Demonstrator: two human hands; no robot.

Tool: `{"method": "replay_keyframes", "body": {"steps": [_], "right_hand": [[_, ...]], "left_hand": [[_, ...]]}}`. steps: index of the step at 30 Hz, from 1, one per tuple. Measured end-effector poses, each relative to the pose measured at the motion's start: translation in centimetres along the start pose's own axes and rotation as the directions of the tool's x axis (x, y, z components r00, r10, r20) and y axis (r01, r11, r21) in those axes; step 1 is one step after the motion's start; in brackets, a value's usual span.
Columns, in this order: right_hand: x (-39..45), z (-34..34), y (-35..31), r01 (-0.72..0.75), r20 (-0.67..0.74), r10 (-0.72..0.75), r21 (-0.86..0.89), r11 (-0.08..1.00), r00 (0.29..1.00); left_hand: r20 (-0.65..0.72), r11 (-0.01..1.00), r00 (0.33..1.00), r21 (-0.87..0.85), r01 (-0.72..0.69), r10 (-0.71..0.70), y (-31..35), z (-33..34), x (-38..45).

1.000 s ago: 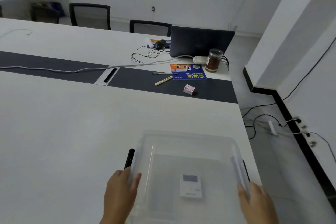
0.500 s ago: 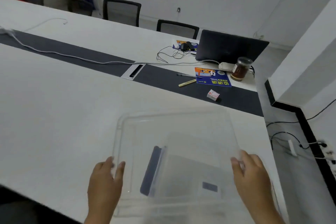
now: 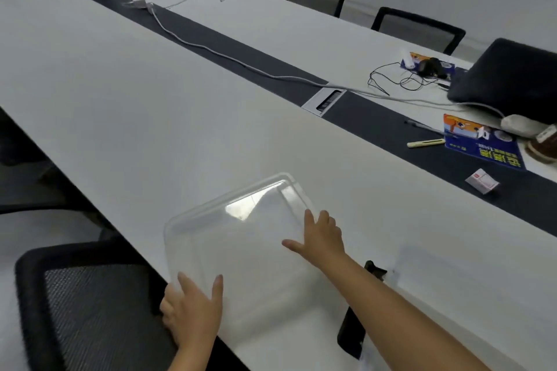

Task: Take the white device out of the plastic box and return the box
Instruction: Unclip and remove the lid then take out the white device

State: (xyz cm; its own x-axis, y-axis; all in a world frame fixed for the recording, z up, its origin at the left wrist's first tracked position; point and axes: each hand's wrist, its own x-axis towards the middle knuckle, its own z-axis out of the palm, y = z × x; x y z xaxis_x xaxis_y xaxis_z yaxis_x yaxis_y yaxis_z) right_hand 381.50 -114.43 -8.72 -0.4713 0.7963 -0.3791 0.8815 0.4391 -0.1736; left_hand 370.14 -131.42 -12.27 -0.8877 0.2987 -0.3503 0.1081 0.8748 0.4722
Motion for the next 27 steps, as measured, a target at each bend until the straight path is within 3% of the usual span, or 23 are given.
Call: {"method": "replay_keyframes", "body": {"steps": [6,10,13,15,18,20,22,23,25,27], "right_hand": [[1.5,4.1,-0.6,-0.073,0.143,0.068,0.029,0.997,0.987],[1.3,3.2,-0.3,-0.097,0.176,0.089,0.037,0.995,0.98],[0.3,-0.2,0.6,-0.144,0.105,0.126,0.185,0.972,0.986],[-1.2,-3.2,1.9,-0.129,-0.037,0.152,0.362,0.923,0.988],[-5.2,-6.6,6.3,0.002,-0.363,0.193,0.472,0.882,0.911],[-9.1,-7.2,9.9,0.068,-0.58,0.175,0.373,0.925,0.796],[-13.1,-6.5,13.6,0.044,-0.657,0.164,0.289,0.956,0.735],[-14.7,-5.7,15.5,0.011,-0.661,0.155,0.24,0.971,0.734],[-17.1,-3.7,18.6,-0.062,-0.531,0.153,0.185,0.981,0.833],[-18.8,-1.2,21.1,-0.139,-0.191,0.166,0.15,0.979,0.967]], "left_hand": [[0.061,0.99,0.997,0.13,-0.055,0.047,-1.0,1.7,1.0],[0.117,0.982,0.991,0.172,-0.081,0.061,-1.0,1.3,0.8],[0.09,0.985,0.984,0.068,-0.157,0.151,1.0,0.6,-0.5],[0.11,0.964,0.959,-0.06,-0.257,0.263,3.4,0.2,-2.4],[0.227,0.862,0.833,-0.197,-0.468,0.504,7.4,0.5,-7.0],[0.31,0.77,0.705,-0.231,-0.595,0.638,9.7,1.4,-9.9],[0.4,0.69,0.581,-0.22,-0.69,0.709,11.7,2.8,-12.5],[0.434,0.654,0.533,-0.197,-0.731,0.726,12.6,3.5,-13.6],[0.463,0.597,0.479,-0.146,-0.789,0.746,13.5,4.6,-15.2],[0.475,0.584,0.472,-0.113,-0.804,0.743,13.8,5.5,-16.3]]}}
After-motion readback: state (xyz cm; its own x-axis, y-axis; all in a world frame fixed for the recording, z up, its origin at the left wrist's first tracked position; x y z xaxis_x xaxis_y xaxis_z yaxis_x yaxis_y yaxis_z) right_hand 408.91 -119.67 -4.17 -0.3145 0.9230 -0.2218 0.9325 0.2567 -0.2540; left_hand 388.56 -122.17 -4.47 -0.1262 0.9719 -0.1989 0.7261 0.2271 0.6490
